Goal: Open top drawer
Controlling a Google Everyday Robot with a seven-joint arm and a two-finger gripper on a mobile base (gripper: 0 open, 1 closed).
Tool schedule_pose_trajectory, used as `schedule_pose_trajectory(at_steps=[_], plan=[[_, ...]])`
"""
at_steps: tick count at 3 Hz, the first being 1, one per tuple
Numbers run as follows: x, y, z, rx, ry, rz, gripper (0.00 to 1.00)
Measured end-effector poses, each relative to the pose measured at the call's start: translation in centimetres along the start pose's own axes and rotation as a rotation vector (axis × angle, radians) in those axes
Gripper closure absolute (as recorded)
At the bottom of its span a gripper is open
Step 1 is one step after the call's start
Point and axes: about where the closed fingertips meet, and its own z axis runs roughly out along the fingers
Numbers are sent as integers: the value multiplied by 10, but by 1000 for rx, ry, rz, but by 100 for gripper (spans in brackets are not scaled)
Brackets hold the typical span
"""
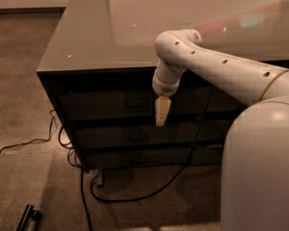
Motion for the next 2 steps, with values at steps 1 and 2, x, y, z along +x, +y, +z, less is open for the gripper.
schedule_pose_trajectory(at_steps=[1,2], plan=[[2,-14,6,-7,16,2,0],[6,-20,16,-19,41,9,0]])
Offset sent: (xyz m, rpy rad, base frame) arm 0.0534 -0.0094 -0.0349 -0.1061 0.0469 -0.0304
